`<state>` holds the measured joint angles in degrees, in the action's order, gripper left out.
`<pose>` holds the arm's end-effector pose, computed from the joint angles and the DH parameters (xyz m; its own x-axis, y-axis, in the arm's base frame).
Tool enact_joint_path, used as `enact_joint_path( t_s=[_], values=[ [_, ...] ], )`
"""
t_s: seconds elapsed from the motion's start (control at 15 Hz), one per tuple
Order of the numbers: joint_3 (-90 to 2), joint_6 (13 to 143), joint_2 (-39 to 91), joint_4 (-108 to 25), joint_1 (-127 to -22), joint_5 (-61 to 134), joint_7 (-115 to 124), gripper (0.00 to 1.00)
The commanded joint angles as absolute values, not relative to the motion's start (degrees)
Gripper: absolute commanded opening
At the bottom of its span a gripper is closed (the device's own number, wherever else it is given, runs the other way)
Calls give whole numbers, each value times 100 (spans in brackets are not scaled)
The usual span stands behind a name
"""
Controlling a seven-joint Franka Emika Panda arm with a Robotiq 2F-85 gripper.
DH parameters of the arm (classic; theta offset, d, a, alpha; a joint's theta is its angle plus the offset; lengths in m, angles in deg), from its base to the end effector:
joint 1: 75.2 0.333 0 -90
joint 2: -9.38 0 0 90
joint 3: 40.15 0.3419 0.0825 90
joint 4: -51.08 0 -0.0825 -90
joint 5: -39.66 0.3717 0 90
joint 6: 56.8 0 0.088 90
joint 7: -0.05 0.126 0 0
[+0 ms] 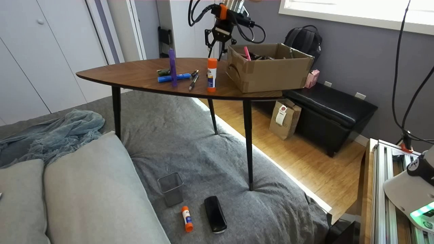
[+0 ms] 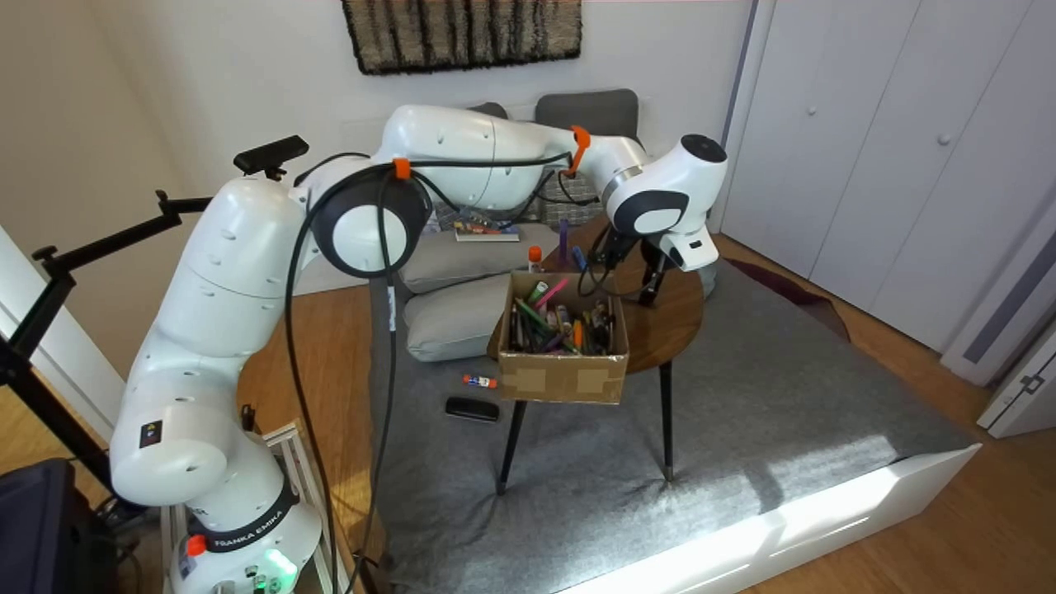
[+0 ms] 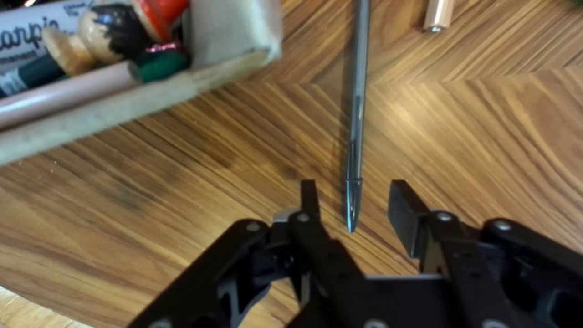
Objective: Remove a pen from the cardboard box and put it on the table
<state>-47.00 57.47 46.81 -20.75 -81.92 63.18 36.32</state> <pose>0.7428 -0.1231 0.3981 0.5562 -0.8214 -0.1266 -0.8124 -0.5052 -0.2913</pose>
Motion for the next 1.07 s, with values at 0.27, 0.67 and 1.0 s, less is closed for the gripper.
enact_joint_path(
  t_s=[0.27,0.67,1.0],
  values=[
    [-4604,4360,3772,-2039,-8181,5511,2557,100],
    [-4545,3348,2273,-3044,-8173,5222,813,100],
    [-4569,3038,2071,-3055,-8204,5170,207,100]
  ],
)
